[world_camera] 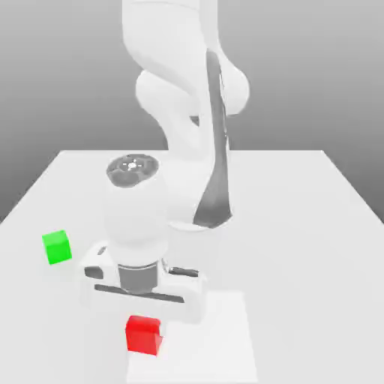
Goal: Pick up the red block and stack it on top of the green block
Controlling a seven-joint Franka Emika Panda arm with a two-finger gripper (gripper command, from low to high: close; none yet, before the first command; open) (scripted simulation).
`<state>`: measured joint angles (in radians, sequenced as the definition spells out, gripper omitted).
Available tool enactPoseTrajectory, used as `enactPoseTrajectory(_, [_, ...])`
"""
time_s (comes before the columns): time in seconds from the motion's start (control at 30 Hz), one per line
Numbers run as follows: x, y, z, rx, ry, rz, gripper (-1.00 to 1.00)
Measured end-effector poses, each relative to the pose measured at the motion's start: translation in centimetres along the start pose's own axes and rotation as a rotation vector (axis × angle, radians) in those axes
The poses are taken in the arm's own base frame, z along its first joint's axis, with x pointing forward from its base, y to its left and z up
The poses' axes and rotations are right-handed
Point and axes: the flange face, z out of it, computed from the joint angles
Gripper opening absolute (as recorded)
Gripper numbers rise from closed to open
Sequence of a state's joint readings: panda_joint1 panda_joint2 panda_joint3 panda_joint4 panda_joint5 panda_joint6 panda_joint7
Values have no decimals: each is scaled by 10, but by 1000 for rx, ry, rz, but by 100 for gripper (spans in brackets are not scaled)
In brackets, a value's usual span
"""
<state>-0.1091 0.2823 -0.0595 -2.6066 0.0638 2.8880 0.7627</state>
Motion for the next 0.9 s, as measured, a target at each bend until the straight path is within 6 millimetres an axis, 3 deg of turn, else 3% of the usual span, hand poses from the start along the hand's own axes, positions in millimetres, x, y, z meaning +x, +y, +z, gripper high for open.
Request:
enactPoseTrajectory(0.17, [4, 6, -51, -1, 2, 6, -100])
enactPoseTrajectory(0.3, [54, 93, -70, -20, 25, 127, -100])
enactPoseTrajectory(0.4, [72, 156, -80, -30, 32, 195, -100])
enactPoseTrajectory(0.57, [74, 243, -91, -31, 25, 262, -100])
enactPoseTrajectory(0.7, [60, 314, -92, -12, 7, 341, -100])
enactPoseTrajectory(0.77, [53, 333, -88, 0, 1, 363, -100])
enactPoseTrajectory(0.9, [54, 337, -68, 11, -1, 367, -100])
